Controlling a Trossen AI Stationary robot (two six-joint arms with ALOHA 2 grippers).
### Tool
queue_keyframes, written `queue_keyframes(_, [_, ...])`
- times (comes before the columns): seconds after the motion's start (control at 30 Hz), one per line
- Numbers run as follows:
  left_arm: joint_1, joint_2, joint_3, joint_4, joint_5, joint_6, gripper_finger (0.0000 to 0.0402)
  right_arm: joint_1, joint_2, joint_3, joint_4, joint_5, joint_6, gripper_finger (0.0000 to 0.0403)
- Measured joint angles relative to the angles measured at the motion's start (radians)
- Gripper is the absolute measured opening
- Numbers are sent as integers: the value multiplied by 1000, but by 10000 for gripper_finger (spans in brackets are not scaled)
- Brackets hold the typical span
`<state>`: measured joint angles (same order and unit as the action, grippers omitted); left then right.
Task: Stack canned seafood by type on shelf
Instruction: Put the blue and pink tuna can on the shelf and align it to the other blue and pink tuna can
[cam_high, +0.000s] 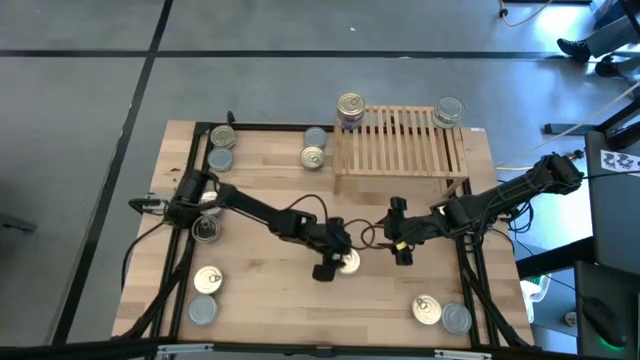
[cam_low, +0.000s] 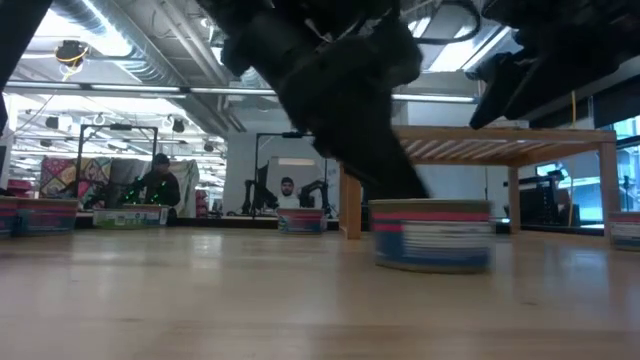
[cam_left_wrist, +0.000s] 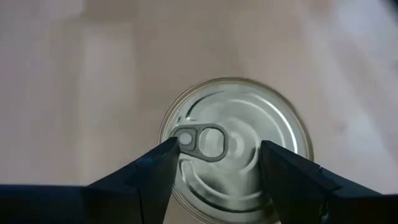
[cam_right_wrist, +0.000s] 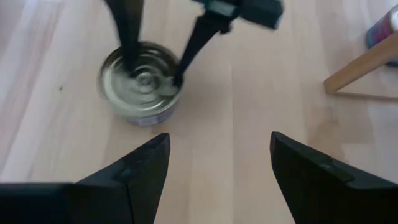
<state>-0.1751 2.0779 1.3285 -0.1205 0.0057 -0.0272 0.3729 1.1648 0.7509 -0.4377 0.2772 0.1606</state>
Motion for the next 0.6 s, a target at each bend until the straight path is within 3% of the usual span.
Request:
queue_keyframes(0.13, [7, -54, -3, -127, -64, -19, 229, 0, 0, 0, 56, 76, -43, 271])
queue_keyframes(0.3, [-14, -118, -8, -153, -80, 7, 229, 0, 0, 1, 131, 96, -69, 271])
queue_keyframes(0.43, [-34, -146, -15, -100, -93, 42, 229, 0, 17, 1, 179, 64, -119, 271])
queue_keyframes(0.6, [-32, -140, -153, 106, -94, 32, 229, 0, 97, 1, 272, -3, -183, 271])
